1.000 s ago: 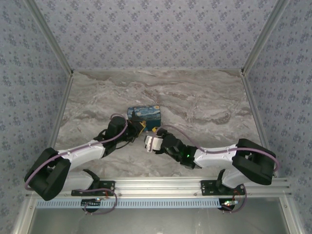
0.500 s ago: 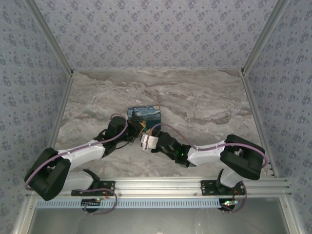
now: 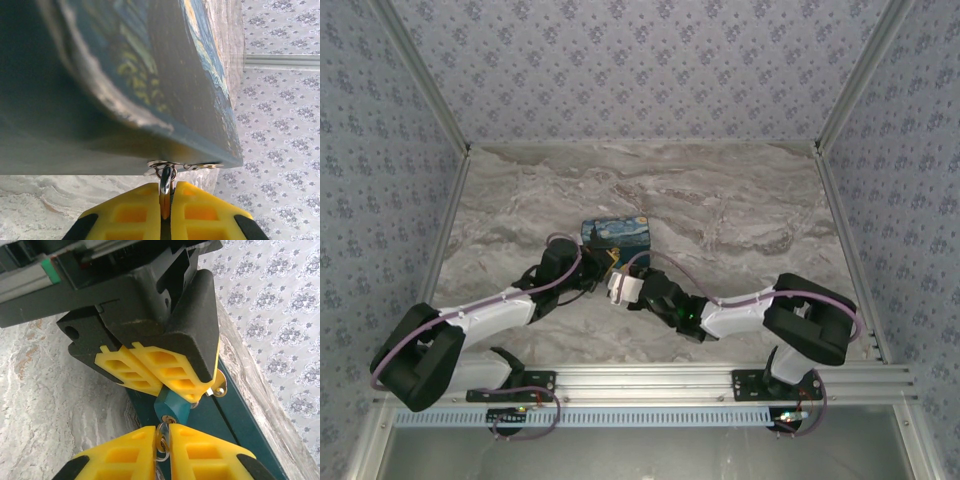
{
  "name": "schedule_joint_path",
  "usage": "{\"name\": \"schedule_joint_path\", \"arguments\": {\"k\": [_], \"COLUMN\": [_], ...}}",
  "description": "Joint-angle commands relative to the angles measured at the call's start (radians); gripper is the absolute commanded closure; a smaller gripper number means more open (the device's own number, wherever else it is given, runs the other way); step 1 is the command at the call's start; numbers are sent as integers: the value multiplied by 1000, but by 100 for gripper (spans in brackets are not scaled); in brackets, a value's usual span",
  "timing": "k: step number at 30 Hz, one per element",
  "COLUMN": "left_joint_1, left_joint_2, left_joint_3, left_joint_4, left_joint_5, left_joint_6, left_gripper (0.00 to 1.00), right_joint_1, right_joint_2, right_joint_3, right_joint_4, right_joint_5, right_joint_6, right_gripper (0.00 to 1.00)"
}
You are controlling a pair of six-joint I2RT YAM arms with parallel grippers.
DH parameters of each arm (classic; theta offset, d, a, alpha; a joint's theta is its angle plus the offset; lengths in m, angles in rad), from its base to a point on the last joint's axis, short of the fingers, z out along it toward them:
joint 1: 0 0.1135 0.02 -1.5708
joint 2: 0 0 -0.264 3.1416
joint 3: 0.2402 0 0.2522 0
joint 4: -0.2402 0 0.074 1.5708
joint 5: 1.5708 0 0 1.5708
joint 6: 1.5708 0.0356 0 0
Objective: Unlock a padlock with a key
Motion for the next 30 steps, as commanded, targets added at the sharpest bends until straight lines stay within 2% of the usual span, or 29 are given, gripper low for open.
{"name": "schedule_joint_path", "arguments": {"k": [1,17,30], "left_joint_1": [-9,-9,-8], "left_joint_2": [-2,13,26], "left_joint_3": [26,26,26], "left_joint_4": [13,25,33], "left_joint_5": [18,20,20], "left_joint_6": [-12,-18,-22], "left_gripper": [100,100,100], "right_joint_1": [-4,-4,0], "right_joint_2": [22,29,13], "right_joint_3": [31,38,16], "right_joint_4": [38,32,31], "right_joint_5": [31,96,81], "right_joint_6": [25,117,530], "right_gripper": [85,100,100]}}
